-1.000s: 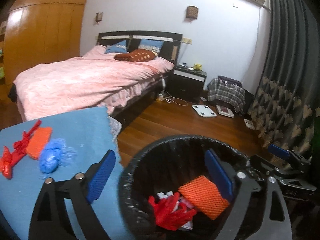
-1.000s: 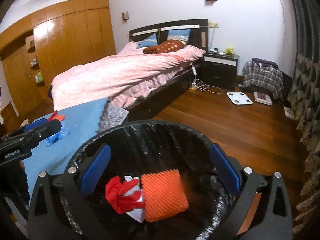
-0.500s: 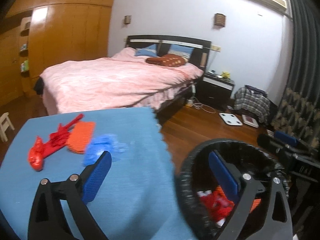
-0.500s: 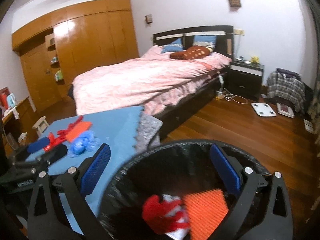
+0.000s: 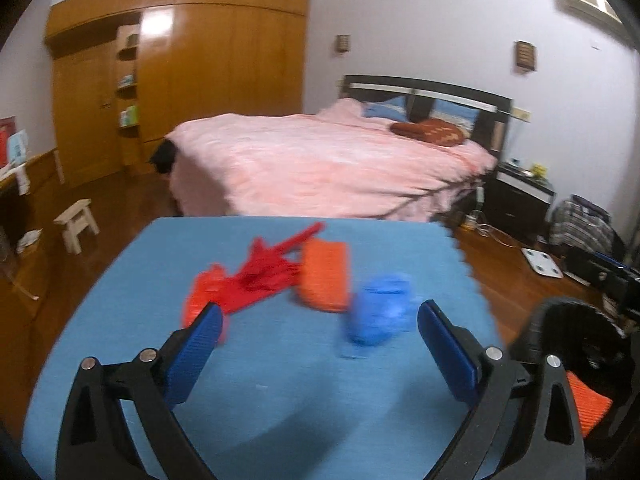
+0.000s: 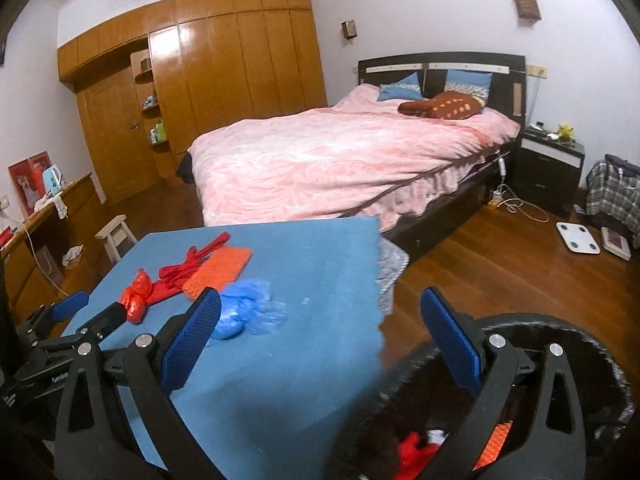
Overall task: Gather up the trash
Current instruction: 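Move both tools back over the remaining items on the table, then grasp the red plastic bag with the left tool while the right tool grasps the blue plastic bag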
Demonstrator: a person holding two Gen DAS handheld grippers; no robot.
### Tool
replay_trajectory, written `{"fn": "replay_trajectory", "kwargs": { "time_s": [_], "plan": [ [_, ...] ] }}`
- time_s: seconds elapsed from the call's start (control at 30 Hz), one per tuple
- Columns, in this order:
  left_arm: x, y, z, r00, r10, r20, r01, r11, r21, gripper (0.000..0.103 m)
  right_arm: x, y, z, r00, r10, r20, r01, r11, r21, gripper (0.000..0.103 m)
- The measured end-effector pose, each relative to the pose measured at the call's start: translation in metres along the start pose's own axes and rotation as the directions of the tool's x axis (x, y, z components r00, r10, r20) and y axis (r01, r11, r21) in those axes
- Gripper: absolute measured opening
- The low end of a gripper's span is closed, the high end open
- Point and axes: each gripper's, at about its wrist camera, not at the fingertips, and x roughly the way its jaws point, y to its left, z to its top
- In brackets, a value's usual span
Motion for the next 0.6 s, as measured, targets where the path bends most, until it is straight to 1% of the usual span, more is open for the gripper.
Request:
{"fn": "replay_trajectory", "kwargs": {
  "time_s": [0.17, 0.27, 0.43, 0.6],
  "plan": [
    [0.021, 0.04, -0.004, 0.996, 0.082, -0.024, -0.083, 0.996, -0.027, 0.096, 0.042, 0.023, -0.005, 0.999, -0.006, -0.053, 0.005, 1.0, -0.024, 0.097],
    [0.036, 0.058, -0.009, 0.992, 0.114, -0.052, -0.116, 0.993, -0.031, 0.096, 0.067, 0.035, -0.011, 0.996, -0.004, -0.09, 0.001, 0.999, -0.036, 0.097],
    [0.06, 0.076, -0.016, 0.987, 0.126, -0.1, -0.13, 0.991, -0.038, 0.096, 0.111, 0.057, -0.024, 0.987, 0.011, -0.161, -0.02, 0.998, -0.053, 0.097],
    [0.079, 0.089, -0.019, 0.983, 0.12, -0.141, -0.127, 0.991, -0.04, 0.096, 0.136, 0.074, -0.033, 0.978, 0.034, -0.205, -0.052, 0.995, -0.082, 0.097]
  ]
}}
